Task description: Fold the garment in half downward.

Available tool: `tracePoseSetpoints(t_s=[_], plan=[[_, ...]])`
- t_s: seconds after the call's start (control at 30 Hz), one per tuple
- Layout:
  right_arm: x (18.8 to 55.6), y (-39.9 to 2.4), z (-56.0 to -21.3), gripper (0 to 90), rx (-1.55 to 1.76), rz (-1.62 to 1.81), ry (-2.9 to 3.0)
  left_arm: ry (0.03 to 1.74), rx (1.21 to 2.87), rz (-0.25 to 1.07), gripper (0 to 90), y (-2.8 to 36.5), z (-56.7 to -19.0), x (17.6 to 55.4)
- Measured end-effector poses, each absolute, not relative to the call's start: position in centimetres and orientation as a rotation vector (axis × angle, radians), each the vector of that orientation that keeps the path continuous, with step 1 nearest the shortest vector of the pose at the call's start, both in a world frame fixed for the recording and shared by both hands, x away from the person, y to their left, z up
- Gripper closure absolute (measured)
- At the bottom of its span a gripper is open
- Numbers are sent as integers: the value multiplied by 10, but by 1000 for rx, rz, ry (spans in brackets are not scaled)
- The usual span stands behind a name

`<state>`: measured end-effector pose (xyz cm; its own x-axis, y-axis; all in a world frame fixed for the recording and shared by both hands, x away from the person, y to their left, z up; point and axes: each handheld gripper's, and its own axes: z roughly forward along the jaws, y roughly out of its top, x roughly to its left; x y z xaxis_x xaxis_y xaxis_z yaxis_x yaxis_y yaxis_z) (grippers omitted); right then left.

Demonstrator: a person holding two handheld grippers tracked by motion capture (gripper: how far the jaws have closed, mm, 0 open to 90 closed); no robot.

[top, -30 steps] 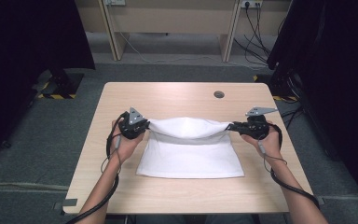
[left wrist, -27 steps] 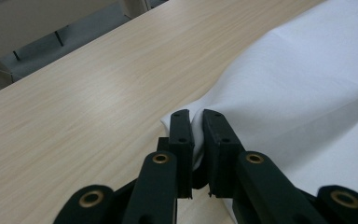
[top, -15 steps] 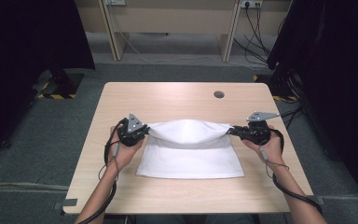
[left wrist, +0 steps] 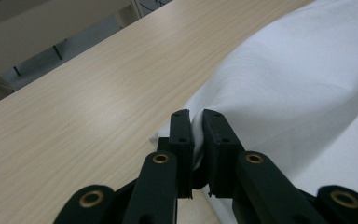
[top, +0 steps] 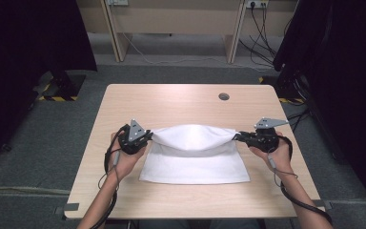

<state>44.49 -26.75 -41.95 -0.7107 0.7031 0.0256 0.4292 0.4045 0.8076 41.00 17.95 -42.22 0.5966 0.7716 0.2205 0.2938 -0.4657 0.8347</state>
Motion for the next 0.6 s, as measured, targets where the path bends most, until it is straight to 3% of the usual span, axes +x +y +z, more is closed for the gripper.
tracePoseSetpoints(t_s=[0.6], plan=[[424,-268,-416,788,923,1221,2338,793,2026,775,825,179,-419,384]])
